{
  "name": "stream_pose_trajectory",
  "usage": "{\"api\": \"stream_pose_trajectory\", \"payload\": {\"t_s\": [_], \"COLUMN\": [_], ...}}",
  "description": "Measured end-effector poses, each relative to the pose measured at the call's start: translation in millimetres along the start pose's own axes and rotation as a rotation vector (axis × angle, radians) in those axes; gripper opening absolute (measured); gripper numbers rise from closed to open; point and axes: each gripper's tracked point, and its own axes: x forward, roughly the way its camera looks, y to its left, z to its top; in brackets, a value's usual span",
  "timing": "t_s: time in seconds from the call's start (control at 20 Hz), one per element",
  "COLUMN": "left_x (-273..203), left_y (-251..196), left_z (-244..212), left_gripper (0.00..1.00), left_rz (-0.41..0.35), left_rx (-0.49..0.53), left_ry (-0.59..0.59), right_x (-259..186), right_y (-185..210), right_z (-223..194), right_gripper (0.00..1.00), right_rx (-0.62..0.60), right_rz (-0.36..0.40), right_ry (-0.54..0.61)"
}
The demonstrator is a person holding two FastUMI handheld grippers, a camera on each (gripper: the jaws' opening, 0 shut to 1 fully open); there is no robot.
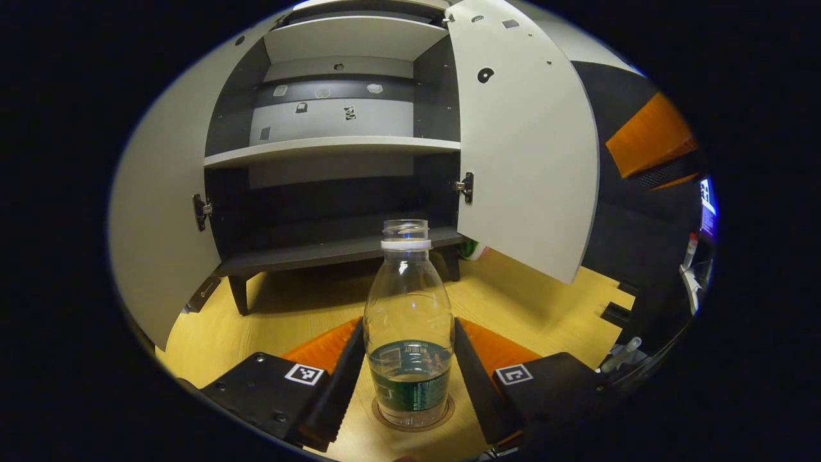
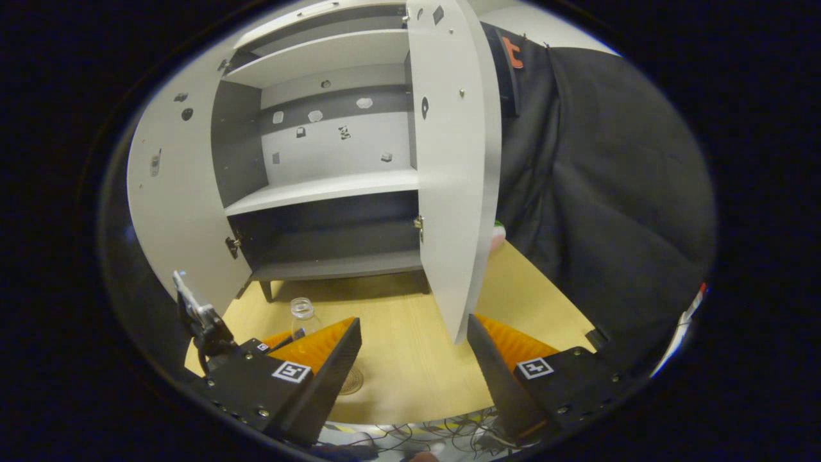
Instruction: Grasp the bottle in the cabinet with the left hand and place it on the coaster, then close the right door with the right hand and the left door with the left hand.
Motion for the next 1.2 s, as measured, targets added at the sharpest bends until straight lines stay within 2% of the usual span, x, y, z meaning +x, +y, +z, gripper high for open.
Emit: {"api": "stream_pose_trajectory", "payload": {"t_s": [0.25,0.85,1.2], "left_x": [4.6,-17.7,-26.6], "left_y": [2.3,3.3,-1.7], "left_z": [-3.6,-19.8,9.9], "left_gripper": [0.82,0.84,0.84], "left_rz": [0.009,0.041,0.031], "left_rx": [0.007,-0.001,0.018], "left_ry": [-0.017,0.013,-0.037], "right_x": [0.5,2.7,-0.5], "right_y": [-3.5,4.6,1.7], "right_z": [-2.9,-17.3,-11.7], "right_gripper": [1.00,1.00,1.00], "right_rx": [-0.034,0.005,0.024], "right_rz": [-0.001,0.047,0.059], "right_ry": [0.014,0.056,0.037]}}
